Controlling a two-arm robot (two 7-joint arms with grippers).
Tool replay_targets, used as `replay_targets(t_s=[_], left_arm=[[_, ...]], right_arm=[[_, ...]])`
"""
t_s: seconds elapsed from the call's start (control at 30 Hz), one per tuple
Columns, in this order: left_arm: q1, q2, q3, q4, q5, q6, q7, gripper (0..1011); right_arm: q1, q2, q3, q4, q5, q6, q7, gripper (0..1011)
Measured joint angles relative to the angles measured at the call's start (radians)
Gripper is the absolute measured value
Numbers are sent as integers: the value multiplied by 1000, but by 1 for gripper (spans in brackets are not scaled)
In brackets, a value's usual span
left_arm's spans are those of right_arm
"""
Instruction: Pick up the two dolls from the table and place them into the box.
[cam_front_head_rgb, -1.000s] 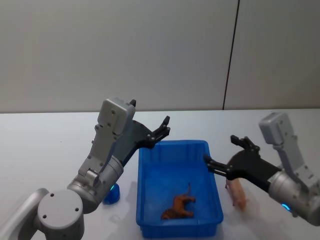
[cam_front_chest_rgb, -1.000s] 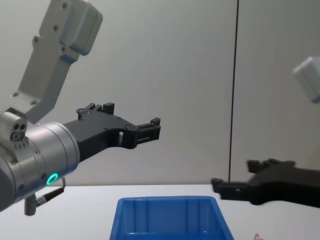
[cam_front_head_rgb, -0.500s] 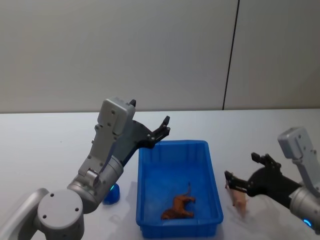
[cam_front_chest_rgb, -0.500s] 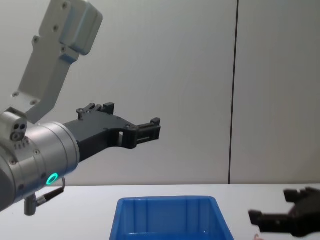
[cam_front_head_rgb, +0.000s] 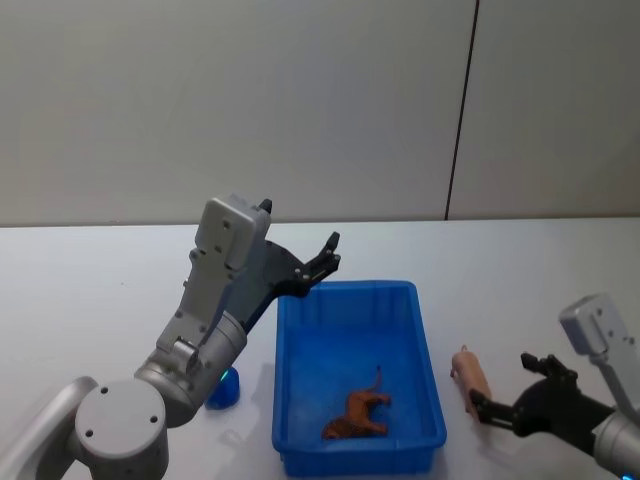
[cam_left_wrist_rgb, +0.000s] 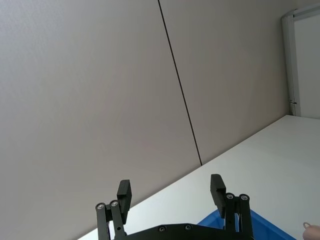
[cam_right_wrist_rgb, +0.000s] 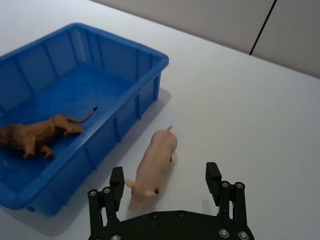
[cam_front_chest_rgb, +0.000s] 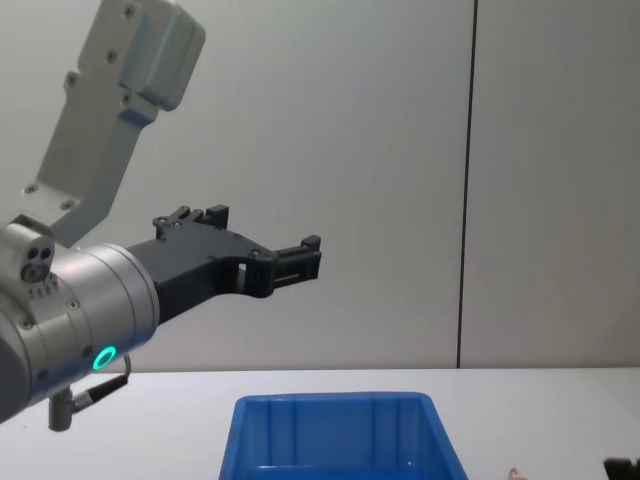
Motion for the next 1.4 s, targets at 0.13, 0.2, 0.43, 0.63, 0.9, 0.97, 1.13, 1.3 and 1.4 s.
replay_targets(t_s=[0.13,0.2,0.43,0.63,0.9,0.97,1.13,1.3,1.4], left_arm=[[0,0,0,0,0,0,0,1001],[0,0,0,0,0,0,0,1001],[0,0,0,0,0,0,0,1001],[0,0,0,0,0,0,0,1001],[0,0,0,0,0,0,0,1001],[0,0,0,0,0,0,0,1001],[0,0,0,0,0,0,0,1001],[0,0,0,0,0,0,0,1001],[0,0,0,0,0,0,0,1001]], right_arm=[[-1,-3,-7,23,-5,3,3,1001],[-1,-5,-9,31,-6,3,3,1001],[8,-20,-20,63,-9,-1,1,1001],[21,-35,-28,88,-10,-11,-9,881],[39,-54,-35,116,-6,-23,-28,644],[41,-57,-37,120,-5,-24,-31,589],[46,-63,-39,128,-1,-26,-41,446],[48,-66,-40,131,2,-26,-47,340],[49,-68,-41,131,3,-29,-53,340]])
